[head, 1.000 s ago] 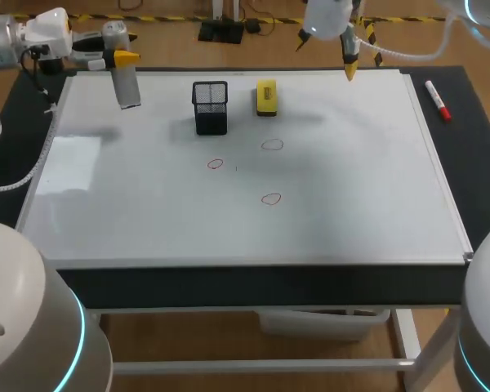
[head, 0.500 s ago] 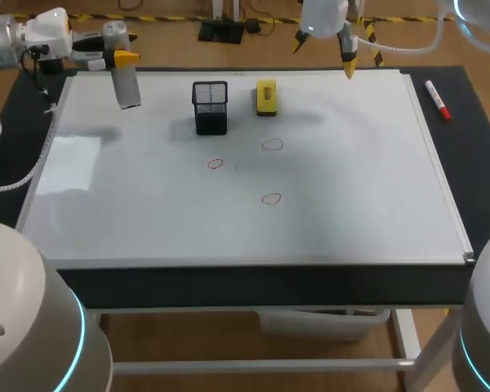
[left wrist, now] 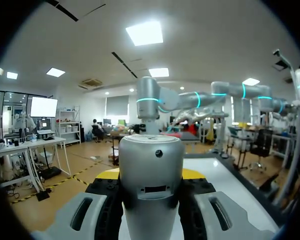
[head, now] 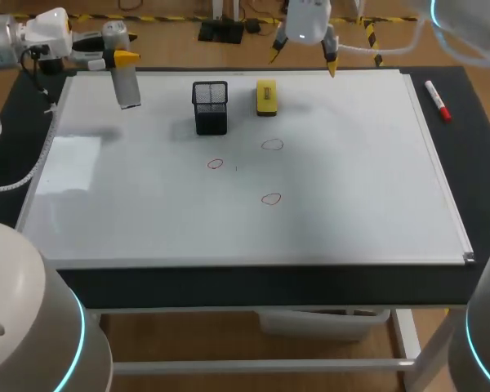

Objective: Pick up the inspection probe, press it on each red-marked spot on the whiteboard one by one, put down the probe, pick up the eraser, and wipe off all the red marks.

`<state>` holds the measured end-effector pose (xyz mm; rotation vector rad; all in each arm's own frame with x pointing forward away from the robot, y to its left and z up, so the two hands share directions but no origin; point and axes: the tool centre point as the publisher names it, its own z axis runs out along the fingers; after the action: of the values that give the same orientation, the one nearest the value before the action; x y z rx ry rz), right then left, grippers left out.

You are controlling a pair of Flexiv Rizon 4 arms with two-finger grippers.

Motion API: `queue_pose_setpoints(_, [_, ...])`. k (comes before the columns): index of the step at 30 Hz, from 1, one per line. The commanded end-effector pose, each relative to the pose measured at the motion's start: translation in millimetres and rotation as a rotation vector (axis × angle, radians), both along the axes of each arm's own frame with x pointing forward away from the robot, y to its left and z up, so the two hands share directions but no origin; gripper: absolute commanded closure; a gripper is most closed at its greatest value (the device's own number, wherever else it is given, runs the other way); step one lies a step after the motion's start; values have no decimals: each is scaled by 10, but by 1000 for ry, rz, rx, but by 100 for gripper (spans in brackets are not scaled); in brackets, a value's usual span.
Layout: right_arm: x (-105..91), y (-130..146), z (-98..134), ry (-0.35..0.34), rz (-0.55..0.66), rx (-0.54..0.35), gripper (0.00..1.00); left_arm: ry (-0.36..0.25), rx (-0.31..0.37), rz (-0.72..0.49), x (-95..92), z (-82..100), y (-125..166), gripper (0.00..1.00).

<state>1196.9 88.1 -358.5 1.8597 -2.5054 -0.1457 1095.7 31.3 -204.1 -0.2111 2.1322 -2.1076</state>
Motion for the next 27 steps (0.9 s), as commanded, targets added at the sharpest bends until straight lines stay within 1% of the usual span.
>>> queue_pose_setpoints(1, [133,151,-76,77,71,-199,0,-1,-1,-4,9,6,6,100])
queue_pose_setpoints(7, [72,350,-147,55,163,-208,0,-1,-1,-4,9,6,6,100])
queue_pose_setpoints(10, [45,424,-195,61,199,-201,0,-1,-1,-4,9,6,6,100])
queue_pose_setpoints(16, [-19,508,-301,80,213,-177,0,-1,-1,-4,9,6,6,100])
queue_pose_setpoints(21, [-77,579,-348,79,233,-145,0,-1,-1,-4,9,6,6,100])
queue_pose_setpoints(27, [-111,621,-394,63,247,-94,0,-1,-1,-4,9,6,6,100])
